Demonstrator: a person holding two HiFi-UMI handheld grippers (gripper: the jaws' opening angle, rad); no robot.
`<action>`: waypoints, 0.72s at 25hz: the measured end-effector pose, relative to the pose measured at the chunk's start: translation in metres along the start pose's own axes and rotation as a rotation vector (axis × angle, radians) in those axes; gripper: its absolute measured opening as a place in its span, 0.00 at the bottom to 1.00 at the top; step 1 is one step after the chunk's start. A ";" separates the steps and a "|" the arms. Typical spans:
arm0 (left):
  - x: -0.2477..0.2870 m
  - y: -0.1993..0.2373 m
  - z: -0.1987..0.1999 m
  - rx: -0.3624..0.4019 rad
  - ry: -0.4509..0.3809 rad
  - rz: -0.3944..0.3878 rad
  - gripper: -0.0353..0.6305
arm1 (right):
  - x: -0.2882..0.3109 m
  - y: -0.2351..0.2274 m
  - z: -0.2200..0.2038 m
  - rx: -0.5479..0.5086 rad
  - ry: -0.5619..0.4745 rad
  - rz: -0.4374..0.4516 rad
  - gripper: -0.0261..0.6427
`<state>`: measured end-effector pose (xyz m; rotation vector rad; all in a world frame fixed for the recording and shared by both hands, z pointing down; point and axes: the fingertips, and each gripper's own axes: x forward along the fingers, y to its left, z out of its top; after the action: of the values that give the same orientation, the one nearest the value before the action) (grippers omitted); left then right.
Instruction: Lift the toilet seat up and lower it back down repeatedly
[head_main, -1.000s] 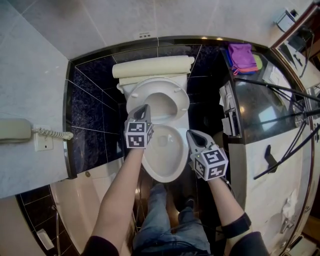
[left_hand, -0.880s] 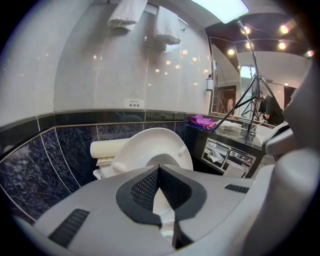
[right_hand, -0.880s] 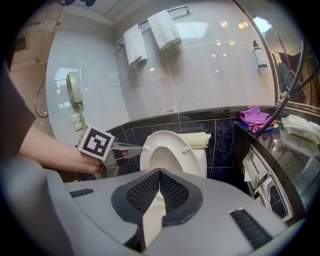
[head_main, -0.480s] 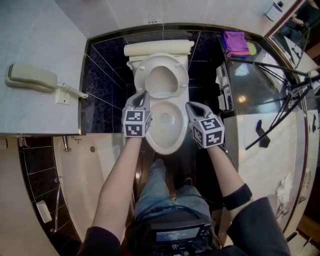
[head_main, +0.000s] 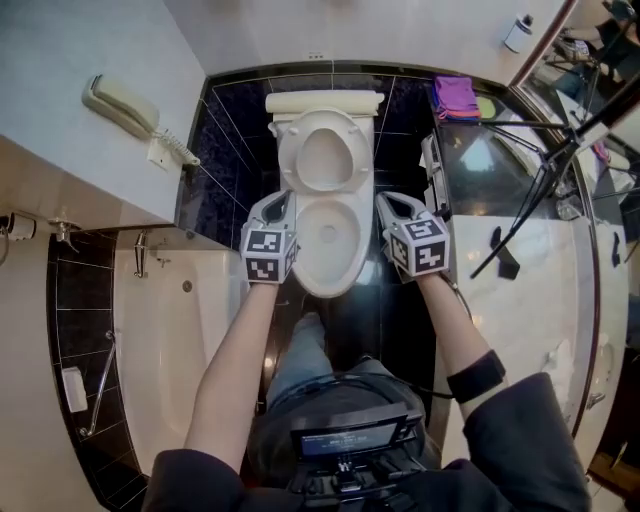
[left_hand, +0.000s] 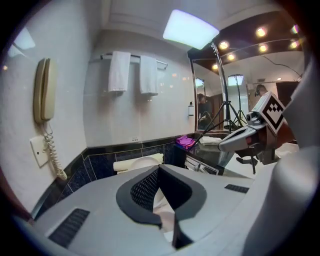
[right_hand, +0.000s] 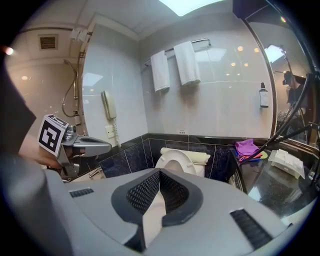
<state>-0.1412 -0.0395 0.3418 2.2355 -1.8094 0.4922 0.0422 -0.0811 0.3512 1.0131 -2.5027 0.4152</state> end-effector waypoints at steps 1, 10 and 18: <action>-0.010 -0.003 0.001 -0.004 -0.005 0.004 0.04 | -0.007 0.004 -0.001 -0.004 0.000 0.001 0.06; -0.094 -0.033 -0.010 -0.017 -0.038 0.024 0.04 | -0.077 0.022 -0.030 0.011 0.009 -0.001 0.06; -0.130 -0.056 -0.025 -0.033 -0.040 0.025 0.04 | -0.113 0.027 -0.053 0.049 -0.007 -0.006 0.06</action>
<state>-0.1134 0.0990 0.3159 2.2194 -1.8533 0.4221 0.1105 0.0263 0.3405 1.0423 -2.5061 0.4738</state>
